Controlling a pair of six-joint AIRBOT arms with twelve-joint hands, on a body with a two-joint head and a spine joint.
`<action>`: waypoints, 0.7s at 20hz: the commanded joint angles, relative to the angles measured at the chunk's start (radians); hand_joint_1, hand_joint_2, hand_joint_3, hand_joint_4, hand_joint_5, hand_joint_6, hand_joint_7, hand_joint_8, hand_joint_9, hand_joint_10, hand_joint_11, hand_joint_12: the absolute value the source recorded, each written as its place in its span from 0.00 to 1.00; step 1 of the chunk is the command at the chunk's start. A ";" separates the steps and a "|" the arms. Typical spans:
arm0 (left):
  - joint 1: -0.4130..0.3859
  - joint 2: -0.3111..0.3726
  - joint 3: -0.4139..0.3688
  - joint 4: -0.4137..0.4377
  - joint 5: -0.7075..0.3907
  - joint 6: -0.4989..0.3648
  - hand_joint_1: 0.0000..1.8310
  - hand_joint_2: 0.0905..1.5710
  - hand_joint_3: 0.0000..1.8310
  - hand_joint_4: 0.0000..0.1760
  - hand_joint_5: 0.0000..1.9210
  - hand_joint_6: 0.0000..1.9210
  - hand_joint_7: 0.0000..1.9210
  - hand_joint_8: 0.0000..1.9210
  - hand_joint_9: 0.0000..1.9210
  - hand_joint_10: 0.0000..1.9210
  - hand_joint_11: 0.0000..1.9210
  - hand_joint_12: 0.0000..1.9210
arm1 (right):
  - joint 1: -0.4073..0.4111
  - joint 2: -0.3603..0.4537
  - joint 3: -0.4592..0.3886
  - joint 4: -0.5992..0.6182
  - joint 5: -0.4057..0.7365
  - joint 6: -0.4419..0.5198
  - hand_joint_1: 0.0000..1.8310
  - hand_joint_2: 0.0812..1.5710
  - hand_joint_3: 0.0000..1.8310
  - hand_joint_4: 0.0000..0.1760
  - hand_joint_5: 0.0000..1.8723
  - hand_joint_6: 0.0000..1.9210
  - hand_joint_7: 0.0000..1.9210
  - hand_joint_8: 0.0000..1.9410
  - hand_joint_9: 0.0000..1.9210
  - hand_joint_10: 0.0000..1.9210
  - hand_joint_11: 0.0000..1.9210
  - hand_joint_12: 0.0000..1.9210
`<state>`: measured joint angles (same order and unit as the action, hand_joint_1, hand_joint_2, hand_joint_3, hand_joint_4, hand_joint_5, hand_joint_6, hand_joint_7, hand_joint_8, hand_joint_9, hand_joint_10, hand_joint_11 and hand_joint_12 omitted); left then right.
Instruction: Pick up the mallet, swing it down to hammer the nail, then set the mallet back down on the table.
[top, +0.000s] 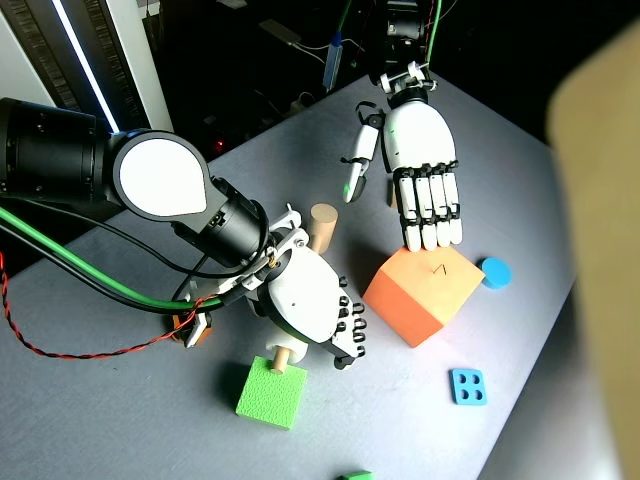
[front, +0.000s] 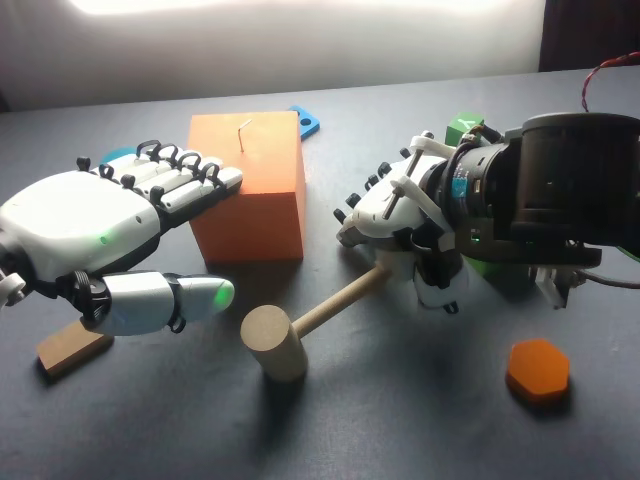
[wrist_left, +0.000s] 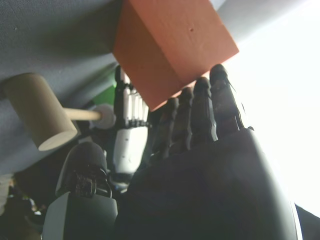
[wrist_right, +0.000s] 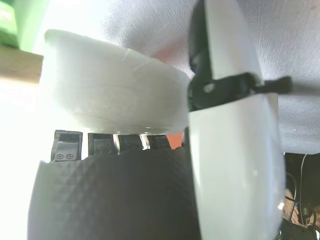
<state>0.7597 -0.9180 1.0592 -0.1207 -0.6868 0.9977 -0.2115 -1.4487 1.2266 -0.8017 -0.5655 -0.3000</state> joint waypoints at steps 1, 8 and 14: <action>-0.003 0.001 0.007 -0.004 -0.085 -0.003 0.00 0.81 0.00 0.00 0.01 0.00 0.02 0.00 0.01 0.00 0.01 0.01 | 0.000 0.006 0.003 -0.039 0.040 -0.005 0.69 0.58 0.00 0.00 0.13 0.00 0.14 0.01 0.14 0.01 0.00 0.48; -0.004 -0.001 0.009 -0.004 -0.080 -0.001 0.00 0.81 0.00 0.00 0.02 0.00 0.03 0.01 0.02 0.01 0.01 0.01 | -0.007 0.010 0.003 -0.039 0.040 -0.003 0.59 0.74 0.00 0.00 0.45 0.61 0.32 0.60 0.27 0.70 0.15 0.84; -0.005 -0.001 0.009 -0.004 -0.080 -0.001 0.00 0.81 0.00 0.00 0.02 0.00 0.04 0.01 0.02 0.01 0.01 0.01 | -0.006 0.021 -0.005 -0.039 0.035 -0.002 0.34 0.83 0.01 0.00 0.28 0.98 0.35 1.00 0.33 1.00 0.35 1.00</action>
<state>0.7593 -0.9180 1.0626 -0.1200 -0.6872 0.9974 -0.2291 -1.4357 1.2224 -0.7937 -0.5686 -0.2993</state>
